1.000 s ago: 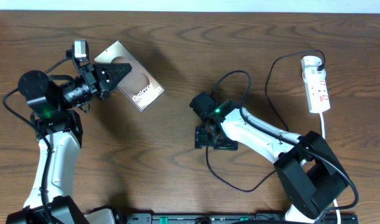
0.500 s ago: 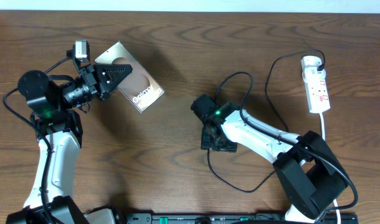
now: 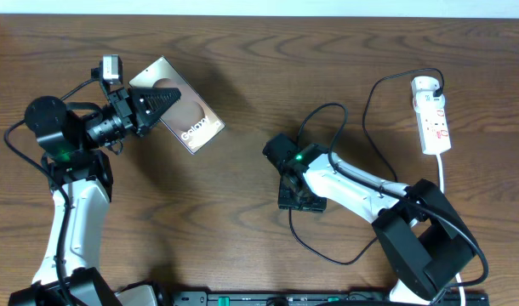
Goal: Plug charger to phone and switch on socket
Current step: 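Move the right gripper down over the black charger cable's plug end, then close the right gripper on the cable's plug end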
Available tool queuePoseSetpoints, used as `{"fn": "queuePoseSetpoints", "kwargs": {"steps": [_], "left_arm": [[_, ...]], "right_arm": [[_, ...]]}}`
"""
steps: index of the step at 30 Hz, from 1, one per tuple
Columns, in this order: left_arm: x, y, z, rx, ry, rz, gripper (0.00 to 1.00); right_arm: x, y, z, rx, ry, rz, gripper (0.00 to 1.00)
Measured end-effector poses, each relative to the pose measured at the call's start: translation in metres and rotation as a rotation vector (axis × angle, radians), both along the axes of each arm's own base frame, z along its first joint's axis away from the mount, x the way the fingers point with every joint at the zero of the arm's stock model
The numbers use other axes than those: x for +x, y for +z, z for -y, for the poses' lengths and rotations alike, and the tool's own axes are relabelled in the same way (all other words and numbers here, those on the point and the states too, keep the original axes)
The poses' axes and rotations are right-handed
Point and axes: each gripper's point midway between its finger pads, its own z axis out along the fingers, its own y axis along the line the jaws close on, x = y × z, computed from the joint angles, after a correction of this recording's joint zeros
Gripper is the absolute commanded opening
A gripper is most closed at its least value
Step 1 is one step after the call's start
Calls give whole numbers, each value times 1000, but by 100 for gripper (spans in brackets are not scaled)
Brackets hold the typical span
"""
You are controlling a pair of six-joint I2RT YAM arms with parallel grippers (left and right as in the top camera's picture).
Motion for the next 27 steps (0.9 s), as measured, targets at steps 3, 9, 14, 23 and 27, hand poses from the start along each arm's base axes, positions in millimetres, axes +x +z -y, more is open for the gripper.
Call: {"fn": "queuePoseSetpoints", "kwargs": {"steps": [3, 9, 14, 23, 27], "left_arm": [[0, 0, 0, 0, 0, 0, 7], [0, 0, 0, 2, 0, 3, 7], [0, 0, 0, 2, -3, 3, 8], [0, 0, 0, 3, -3, 5, 8], [0, 0, 0, 4, -3, 7, 7]], "right_arm": [[0, 0, 1, -1, -1, 0, 56], [-4, 0, 5, -14, -10, -19, 56], [-12, 2, 25, -69, -36, -70, 55], [-9, 1, 29, -64, -42, -69, 56], [2, 0, 17, -9, -34, -27, 56]]}}
